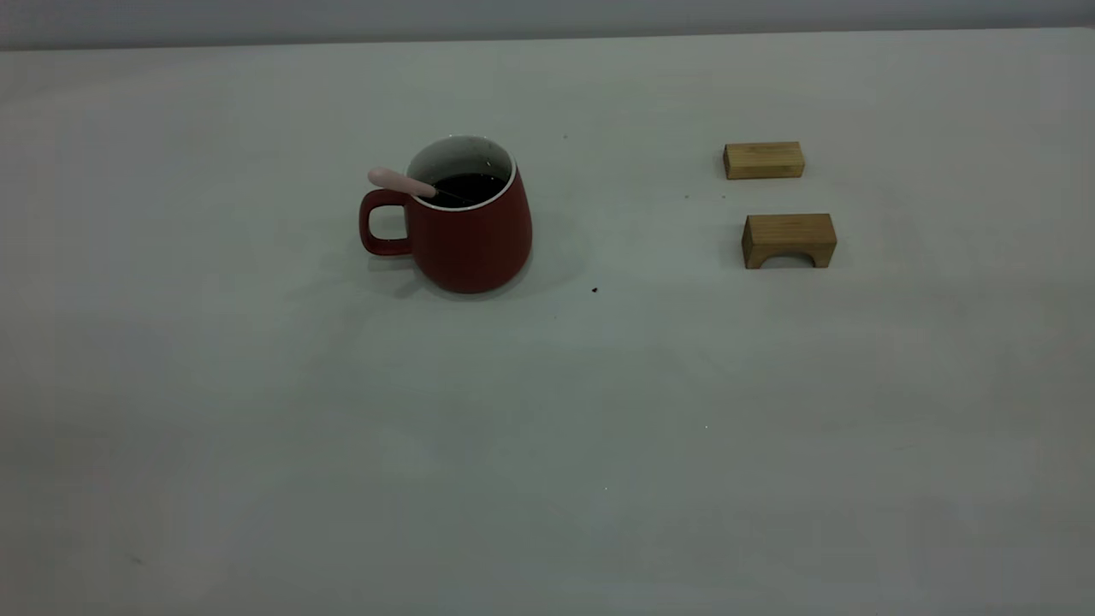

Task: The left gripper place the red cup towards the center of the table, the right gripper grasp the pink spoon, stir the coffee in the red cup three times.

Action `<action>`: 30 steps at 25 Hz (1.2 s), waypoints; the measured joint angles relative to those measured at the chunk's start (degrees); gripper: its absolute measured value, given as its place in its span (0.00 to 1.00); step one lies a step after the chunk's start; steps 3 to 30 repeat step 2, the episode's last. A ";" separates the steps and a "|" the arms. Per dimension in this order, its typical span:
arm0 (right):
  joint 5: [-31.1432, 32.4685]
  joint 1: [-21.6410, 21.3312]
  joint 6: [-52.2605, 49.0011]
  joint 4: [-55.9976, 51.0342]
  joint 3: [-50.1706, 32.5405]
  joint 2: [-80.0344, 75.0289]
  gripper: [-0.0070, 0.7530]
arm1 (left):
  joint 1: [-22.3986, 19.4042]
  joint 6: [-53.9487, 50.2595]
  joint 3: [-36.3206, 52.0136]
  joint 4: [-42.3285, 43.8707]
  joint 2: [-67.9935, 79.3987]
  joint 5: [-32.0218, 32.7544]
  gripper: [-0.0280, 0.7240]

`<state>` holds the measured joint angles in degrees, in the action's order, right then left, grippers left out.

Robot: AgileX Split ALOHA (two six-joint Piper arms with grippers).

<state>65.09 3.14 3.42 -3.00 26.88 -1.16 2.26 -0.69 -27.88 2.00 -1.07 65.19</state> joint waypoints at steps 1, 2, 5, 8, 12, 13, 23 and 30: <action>0.00 0.00 0.11 0.00 0.00 0.00 0.44 | 0.00 0.00 0.00 0.00 0.00 0.00 0.36; 0.00 0.00 0.11 -0.05 0.00 0.00 0.43 | 0.00 0.00 0.00 0.00 0.00 0.00 0.36; 0.00 0.00 0.11 -0.05 0.00 0.00 0.43 | 0.00 0.00 0.00 0.00 0.00 0.00 0.36; 0.00 0.00 0.11 -0.05 0.00 0.00 0.43 | 0.00 0.00 0.00 0.00 0.00 0.00 0.36; 0.00 0.00 0.11 -0.05 0.00 0.00 0.43 | 0.00 0.00 0.00 0.00 0.00 0.00 0.36; 0.00 0.00 0.11 -0.05 0.00 0.00 0.43 | 0.00 0.00 0.00 0.00 0.00 0.00 0.36; 0.00 0.00 0.11 -0.05 0.00 0.00 0.43 | 0.00 0.00 0.00 0.00 0.00 0.00 0.36; 0.00 0.00 0.11 -0.05 0.00 0.00 0.43 | 0.00 0.00 0.00 0.00 0.00 0.00 0.36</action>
